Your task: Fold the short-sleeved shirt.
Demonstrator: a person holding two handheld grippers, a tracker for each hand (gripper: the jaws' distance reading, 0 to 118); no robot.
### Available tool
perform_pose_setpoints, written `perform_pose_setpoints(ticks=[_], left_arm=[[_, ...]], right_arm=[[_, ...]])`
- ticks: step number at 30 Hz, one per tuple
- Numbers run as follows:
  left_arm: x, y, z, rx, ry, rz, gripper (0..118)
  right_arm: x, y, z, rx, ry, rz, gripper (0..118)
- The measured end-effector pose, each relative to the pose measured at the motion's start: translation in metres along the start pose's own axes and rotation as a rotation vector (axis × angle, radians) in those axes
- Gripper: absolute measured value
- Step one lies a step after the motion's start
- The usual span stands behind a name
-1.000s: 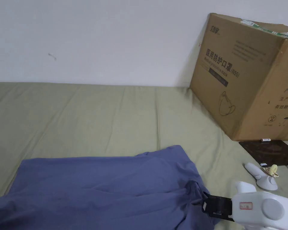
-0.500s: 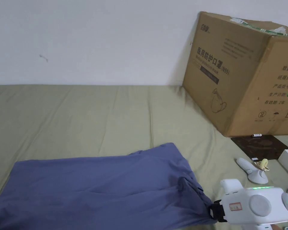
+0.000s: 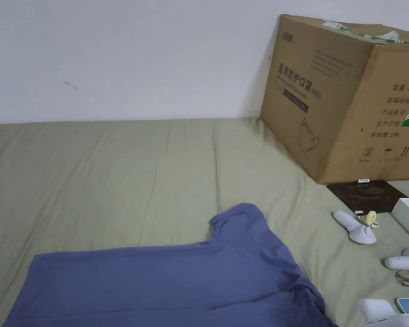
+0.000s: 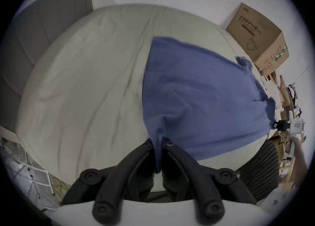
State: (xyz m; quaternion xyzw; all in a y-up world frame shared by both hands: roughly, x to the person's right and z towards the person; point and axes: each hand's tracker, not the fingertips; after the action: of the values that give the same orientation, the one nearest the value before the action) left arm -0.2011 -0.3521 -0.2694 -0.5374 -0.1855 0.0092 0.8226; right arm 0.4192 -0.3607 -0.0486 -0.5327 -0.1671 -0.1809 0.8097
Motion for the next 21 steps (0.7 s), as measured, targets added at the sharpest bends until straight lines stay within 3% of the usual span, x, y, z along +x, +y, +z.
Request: perform_pose_setpoints(ticks=[1, 2, 3, 4, 6, 7, 8, 10, 13, 14, 15, 16, 17, 18, 21], left_arm=[[-0.003, -0.001, 0.002, 0.032, -0.018, 0.009, 33], [-0.005, 0.001, 0.007, 0.075, -0.028, 0.019, 72], [-0.006, 0.004, 0.013, 0.114, 0.0, -0.005, 118], [-0.006, 0.007, 0.016, 0.143, 0.008, -0.024, 116], [-0.004, 0.019, 0.036, 0.269, -0.011, -0.036, 114], [-0.004, 0.027, 0.041, 0.245, 0.019, -0.018, 114], [0.002, 0.033, 0.044, 0.261, 0.02, -0.012, 114], [0.014, 0.047, 0.059, 0.326, -0.015, -0.021, 114], [0.034, 0.067, 0.076, 0.42, -0.024, -0.058, 113], [0.042, 0.07, 0.084, 0.454, -0.053, -0.079, 107], [0.05, 0.073, 0.091, 0.489, -0.108, -0.1, 78], [0.055, 0.078, 0.094, 0.533, -0.143, -0.119, 38], [0.065, 0.083, 0.095, 0.567, -0.126, -0.143, 0], [0.072, 0.086, 0.095, 0.583, -0.082, -0.154, 0], [0.082, 0.119, 0.082, 0.55, -0.133, -0.174, 0]], right_arm=[[0.002, 0.0, 0.0, 0.022, 0.008, -0.024, 29], [0.0, 0.001, 0.003, 0.041, -0.031, -0.026, 64], [-0.002, 0.004, 0.005, 0.042, -0.089, 0.0, 106], [-0.004, 0.008, 0.006, 0.036, -0.135, 0.042, 118], [-0.007, 0.016, 0.023, 0.122, -0.156, 0.094, 118], [-0.01, 0.023, 0.03, 0.144, -0.155, 0.108, 118], [-0.014, 0.032, 0.04, 0.176, -0.155, 0.082, 118], [-0.03, 0.047, 0.059, 0.253, -0.075, 0.043, 118], [-0.067, 0.067, 0.087, 0.365, 0.029, 0.067, 117], [-0.081, 0.073, 0.095, 0.381, 0.084, 0.083, 116], [-0.094, 0.076, 0.103, 0.422, 0.088, 0.089, 105], [-0.108, 0.079, 0.11, 0.496, 0.093, 0.111, 75], [-0.125, 0.083, 0.113, 0.55, 0.095, 0.14, 26], [-0.138, 0.09, 0.111, 0.557, 0.098, 0.173, 0], [-0.157, 0.11, 0.104, 0.589, 0.175, 0.189, 0]])
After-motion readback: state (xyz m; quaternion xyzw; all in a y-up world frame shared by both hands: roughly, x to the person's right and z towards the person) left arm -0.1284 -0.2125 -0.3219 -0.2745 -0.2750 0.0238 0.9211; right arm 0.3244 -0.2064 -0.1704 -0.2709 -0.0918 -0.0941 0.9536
